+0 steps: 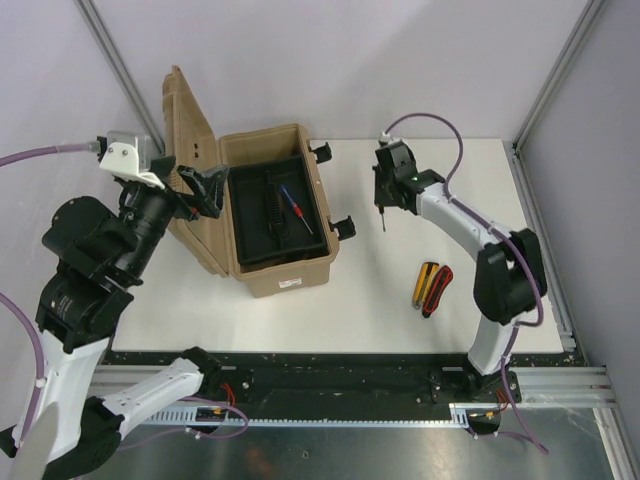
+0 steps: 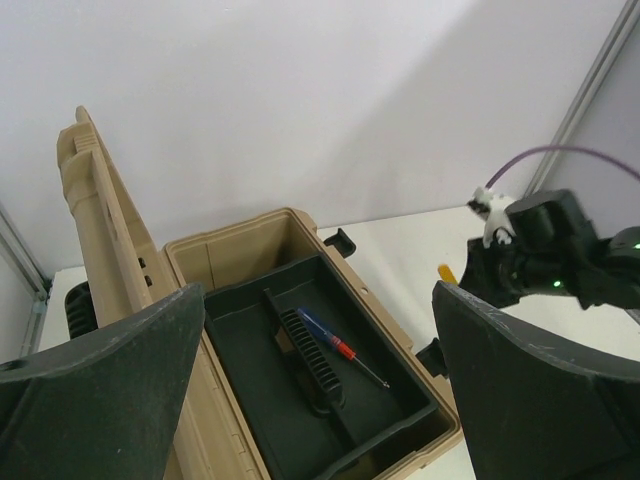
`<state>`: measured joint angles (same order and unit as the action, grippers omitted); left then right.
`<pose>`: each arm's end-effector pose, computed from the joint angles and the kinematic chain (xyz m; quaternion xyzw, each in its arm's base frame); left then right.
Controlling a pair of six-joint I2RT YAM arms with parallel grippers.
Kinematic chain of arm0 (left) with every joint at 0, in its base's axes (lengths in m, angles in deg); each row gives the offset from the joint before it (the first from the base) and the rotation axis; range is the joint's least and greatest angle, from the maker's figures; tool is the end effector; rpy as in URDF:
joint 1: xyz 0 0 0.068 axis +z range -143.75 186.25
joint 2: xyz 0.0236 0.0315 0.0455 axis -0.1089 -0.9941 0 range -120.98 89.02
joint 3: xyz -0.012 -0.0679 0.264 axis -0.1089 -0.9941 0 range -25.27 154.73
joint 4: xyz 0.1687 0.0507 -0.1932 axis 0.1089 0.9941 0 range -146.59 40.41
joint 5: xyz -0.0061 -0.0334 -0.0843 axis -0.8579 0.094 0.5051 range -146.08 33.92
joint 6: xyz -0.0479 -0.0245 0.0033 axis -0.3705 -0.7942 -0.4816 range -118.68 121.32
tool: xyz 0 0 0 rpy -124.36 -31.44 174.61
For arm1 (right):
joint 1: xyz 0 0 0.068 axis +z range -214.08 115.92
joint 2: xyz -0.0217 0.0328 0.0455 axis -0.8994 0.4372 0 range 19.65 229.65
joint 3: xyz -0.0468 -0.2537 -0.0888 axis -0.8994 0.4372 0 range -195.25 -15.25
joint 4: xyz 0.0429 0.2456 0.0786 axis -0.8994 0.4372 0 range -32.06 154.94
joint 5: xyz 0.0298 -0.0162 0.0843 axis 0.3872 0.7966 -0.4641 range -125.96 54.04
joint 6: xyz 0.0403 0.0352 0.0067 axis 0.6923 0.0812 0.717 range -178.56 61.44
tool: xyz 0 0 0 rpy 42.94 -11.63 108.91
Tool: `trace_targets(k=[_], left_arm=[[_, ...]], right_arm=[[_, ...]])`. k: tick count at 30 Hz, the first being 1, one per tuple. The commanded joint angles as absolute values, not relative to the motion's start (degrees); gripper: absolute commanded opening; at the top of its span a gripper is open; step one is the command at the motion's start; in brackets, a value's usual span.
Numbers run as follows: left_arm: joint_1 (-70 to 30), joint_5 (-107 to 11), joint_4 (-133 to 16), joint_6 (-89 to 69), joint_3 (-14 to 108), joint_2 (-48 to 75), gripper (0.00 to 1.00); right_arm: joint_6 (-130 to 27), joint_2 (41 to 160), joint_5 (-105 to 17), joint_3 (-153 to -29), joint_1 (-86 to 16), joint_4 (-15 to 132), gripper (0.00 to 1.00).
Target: Pack the tool kit
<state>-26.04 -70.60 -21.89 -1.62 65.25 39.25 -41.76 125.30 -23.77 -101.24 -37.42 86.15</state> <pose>0.0925 -0.0479 0.5319 0.0772 0.6656 -0.1427 0.7284 0.3743 0.1794 0.2611 -0.0417 0.9277 0.0403 0.3687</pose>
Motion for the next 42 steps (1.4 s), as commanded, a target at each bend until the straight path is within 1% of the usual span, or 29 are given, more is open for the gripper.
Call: trace_targets(k=[1, 6, 9, 14, 18, 30, 37, 39, 40, 42], left_arm=[[-26.07, -69.34, -23.35, -0.28, 66.77, 38.89, 0.99], [-26.08, -68.64, -23.35, -0.89, 66.66, 38.34, 0.99], [-26.04, -68.02, -23.35, -1.28, 66.66, 38.06, 0.99], [-26.08, -67.46, -23.28, -1.79, 66.62, 38.09, 0.99], [-26.05, -67.46, -23.28, -1.9, 66.43, 38.7, 0.99], [-26.08, -67.53, -23.3, -2.34, 65.32, 40.08, 0.99], [-26.09, -67.73, -23.3, -2.29, 65.07, 40.48, 0.99], [-26.09, -67.63, -23.31, -2.28, 65.19, 40.57, 0.99], [-26.09, -67.57, -23.29, -2.28, 65.26, 40.54, 0.99], [-26.07, -67.41, -23.33, -2.17, 65.5, 40.52, 0.99]], right_arm=[[-41.23, 117.31, -24.73, -106.41, -34.18, 85.22, 0.0], [-40.28, 113.25, -26.05, -107.78, -27.71, 81.21, 0.0], [-38.44, 113.43, -26.43, -108.77, -23.7, 78.46, 0.0], [-36.08, 117.82, -25.57, -111.73, -18.02, 75.02, 0.0], [-34.83, 122.06, -23.46, -115.38, -14.6, 75.16, 0.0], [-33.01, 131.61, -21.8, -119.87, -13.72, 74.79, 0.0], [-30.93, 134.75, -20.64, -120.21, -13.79, 76.8, 0.0], [-30.69, 135.15, -20.81, -120.31, -13.82, 77.29, 0.03], [-30.6, 135.28, -20.78, -120.29, -13.81, 77.46, 0.07], [-30.61, 135.0, -20.6, -120.35, -13.76, 77.7, 0.21]])
